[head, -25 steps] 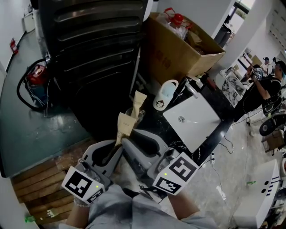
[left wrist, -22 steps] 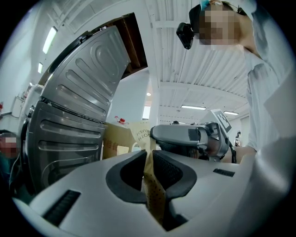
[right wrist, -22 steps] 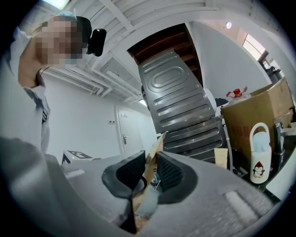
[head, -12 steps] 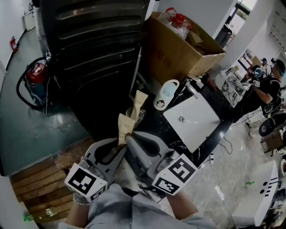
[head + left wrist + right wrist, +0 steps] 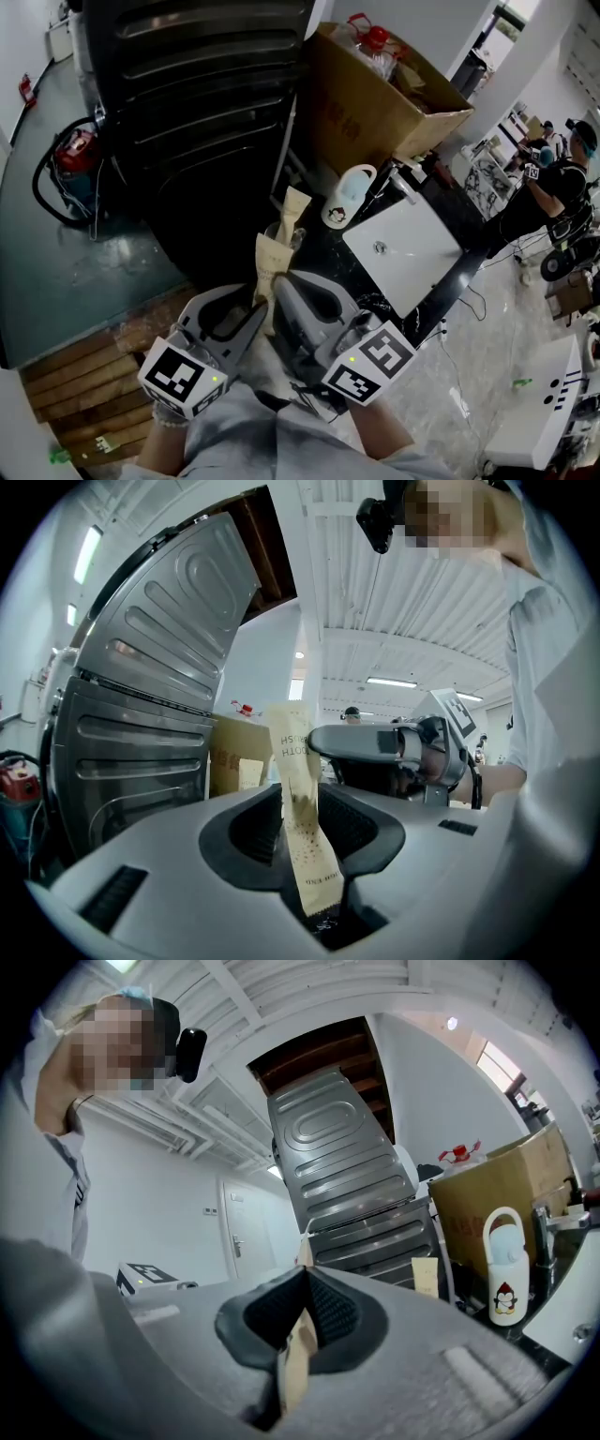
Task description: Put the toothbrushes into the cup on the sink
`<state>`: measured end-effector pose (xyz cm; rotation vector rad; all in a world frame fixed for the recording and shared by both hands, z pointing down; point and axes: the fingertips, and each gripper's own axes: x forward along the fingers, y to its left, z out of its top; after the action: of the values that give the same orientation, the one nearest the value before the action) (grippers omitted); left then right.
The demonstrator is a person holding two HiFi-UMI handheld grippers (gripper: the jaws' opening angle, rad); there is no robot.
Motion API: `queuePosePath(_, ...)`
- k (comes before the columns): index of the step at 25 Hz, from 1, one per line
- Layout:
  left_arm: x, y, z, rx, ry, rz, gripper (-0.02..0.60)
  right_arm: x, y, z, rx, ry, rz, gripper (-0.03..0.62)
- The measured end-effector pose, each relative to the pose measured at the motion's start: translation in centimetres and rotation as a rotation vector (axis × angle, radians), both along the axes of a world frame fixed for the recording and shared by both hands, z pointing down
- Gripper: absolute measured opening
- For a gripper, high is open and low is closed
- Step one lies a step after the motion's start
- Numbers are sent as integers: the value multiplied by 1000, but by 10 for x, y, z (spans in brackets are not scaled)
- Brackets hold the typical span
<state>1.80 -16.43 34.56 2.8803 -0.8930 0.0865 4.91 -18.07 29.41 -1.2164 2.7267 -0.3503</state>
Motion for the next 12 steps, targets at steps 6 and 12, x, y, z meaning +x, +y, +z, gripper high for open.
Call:
queuePosePath(6, -8, -3, 4, -17, 1, -20, 100, 22, -14, -8, 26, -3, 68, -2)
queuePosePath(12, -15, -2, 3, -5, -19, -25, 98, 46, -37, -21, 72, -1, 141, -2)
